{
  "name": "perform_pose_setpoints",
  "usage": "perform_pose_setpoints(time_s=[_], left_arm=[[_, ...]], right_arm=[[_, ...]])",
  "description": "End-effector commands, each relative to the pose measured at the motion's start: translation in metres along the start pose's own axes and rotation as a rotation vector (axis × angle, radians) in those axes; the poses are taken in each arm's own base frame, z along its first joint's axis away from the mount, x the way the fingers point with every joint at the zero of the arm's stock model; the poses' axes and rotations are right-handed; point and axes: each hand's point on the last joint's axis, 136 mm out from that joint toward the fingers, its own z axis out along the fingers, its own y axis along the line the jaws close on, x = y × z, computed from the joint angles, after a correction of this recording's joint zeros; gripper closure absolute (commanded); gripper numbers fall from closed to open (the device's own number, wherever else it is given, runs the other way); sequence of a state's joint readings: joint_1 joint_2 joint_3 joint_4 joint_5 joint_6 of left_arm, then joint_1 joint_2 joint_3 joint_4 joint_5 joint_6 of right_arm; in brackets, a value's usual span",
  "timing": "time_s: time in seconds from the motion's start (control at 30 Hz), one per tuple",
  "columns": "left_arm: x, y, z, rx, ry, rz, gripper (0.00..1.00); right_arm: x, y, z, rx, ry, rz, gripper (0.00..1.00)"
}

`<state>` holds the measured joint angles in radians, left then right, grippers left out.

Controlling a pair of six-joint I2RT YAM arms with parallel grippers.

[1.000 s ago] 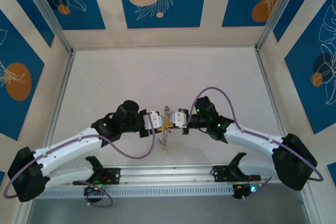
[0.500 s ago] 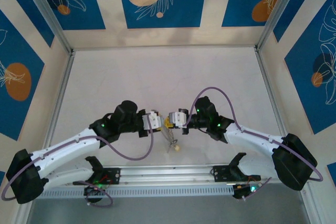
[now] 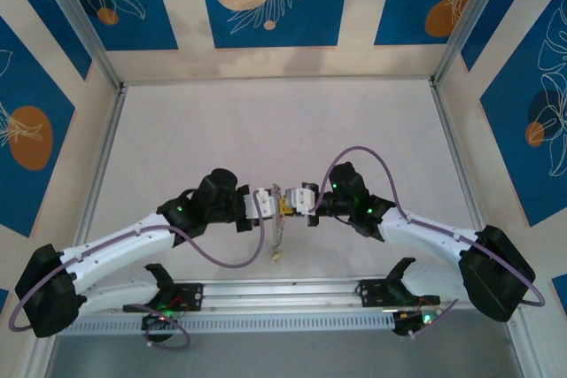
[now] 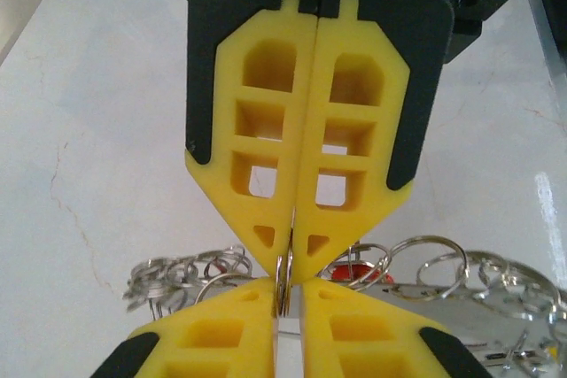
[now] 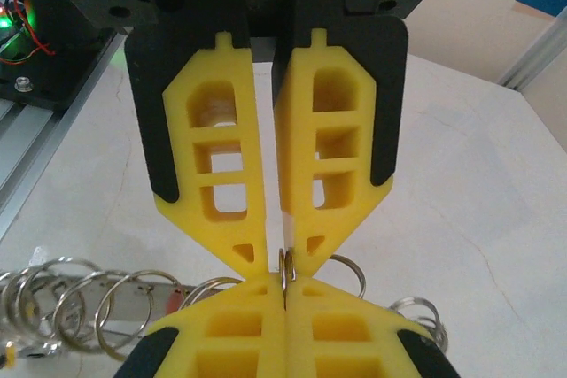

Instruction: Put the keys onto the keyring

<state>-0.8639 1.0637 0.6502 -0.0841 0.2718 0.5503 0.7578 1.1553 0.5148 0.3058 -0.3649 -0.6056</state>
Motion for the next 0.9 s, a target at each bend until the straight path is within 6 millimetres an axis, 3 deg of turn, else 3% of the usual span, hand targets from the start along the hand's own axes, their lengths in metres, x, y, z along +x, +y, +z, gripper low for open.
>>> perform_pose_setpoints(time_s=[0.0,0.17,0.23,0.43,0.73,0.87], left_arm=[[-0.021,0.004,0.001,0.004,-0.055,0.018,0.87],[-0.028,0.0,0.001,0.033,-0.094,0.015,0.88],[-0.03,0.001,0.001,0.029,-0.106,0.013,0.99],[-0.033,0.006,-0.006,-0.025,-0.139,0.018,1.0],[-0.041,0.009,-0.022,-0.048,-0.25,-0.016,1.0],[-0.045,0.008,-0.028,-0.035,-0.28,-0.017,1.0]], right_arm=[[-0.03,-0.007,-0.003,0.008,-0.097,-0.051,1.0],[-0.029,-0.005,-0.003,0.005,-0.097,-0.05,1.0],[-0.029,-0.005,-0.003,0.007,-0.096,-0.049,1.0],[-0.024,-0.004,-0.007,0.033,-0.089,-0.078,1.0],[-0.019,-0.003,-0.017,0.025,-0.11,-0.042,0.81],[-0.022,-0.001,-0.019,-0.001,-0.138,-0.021,0.78]])
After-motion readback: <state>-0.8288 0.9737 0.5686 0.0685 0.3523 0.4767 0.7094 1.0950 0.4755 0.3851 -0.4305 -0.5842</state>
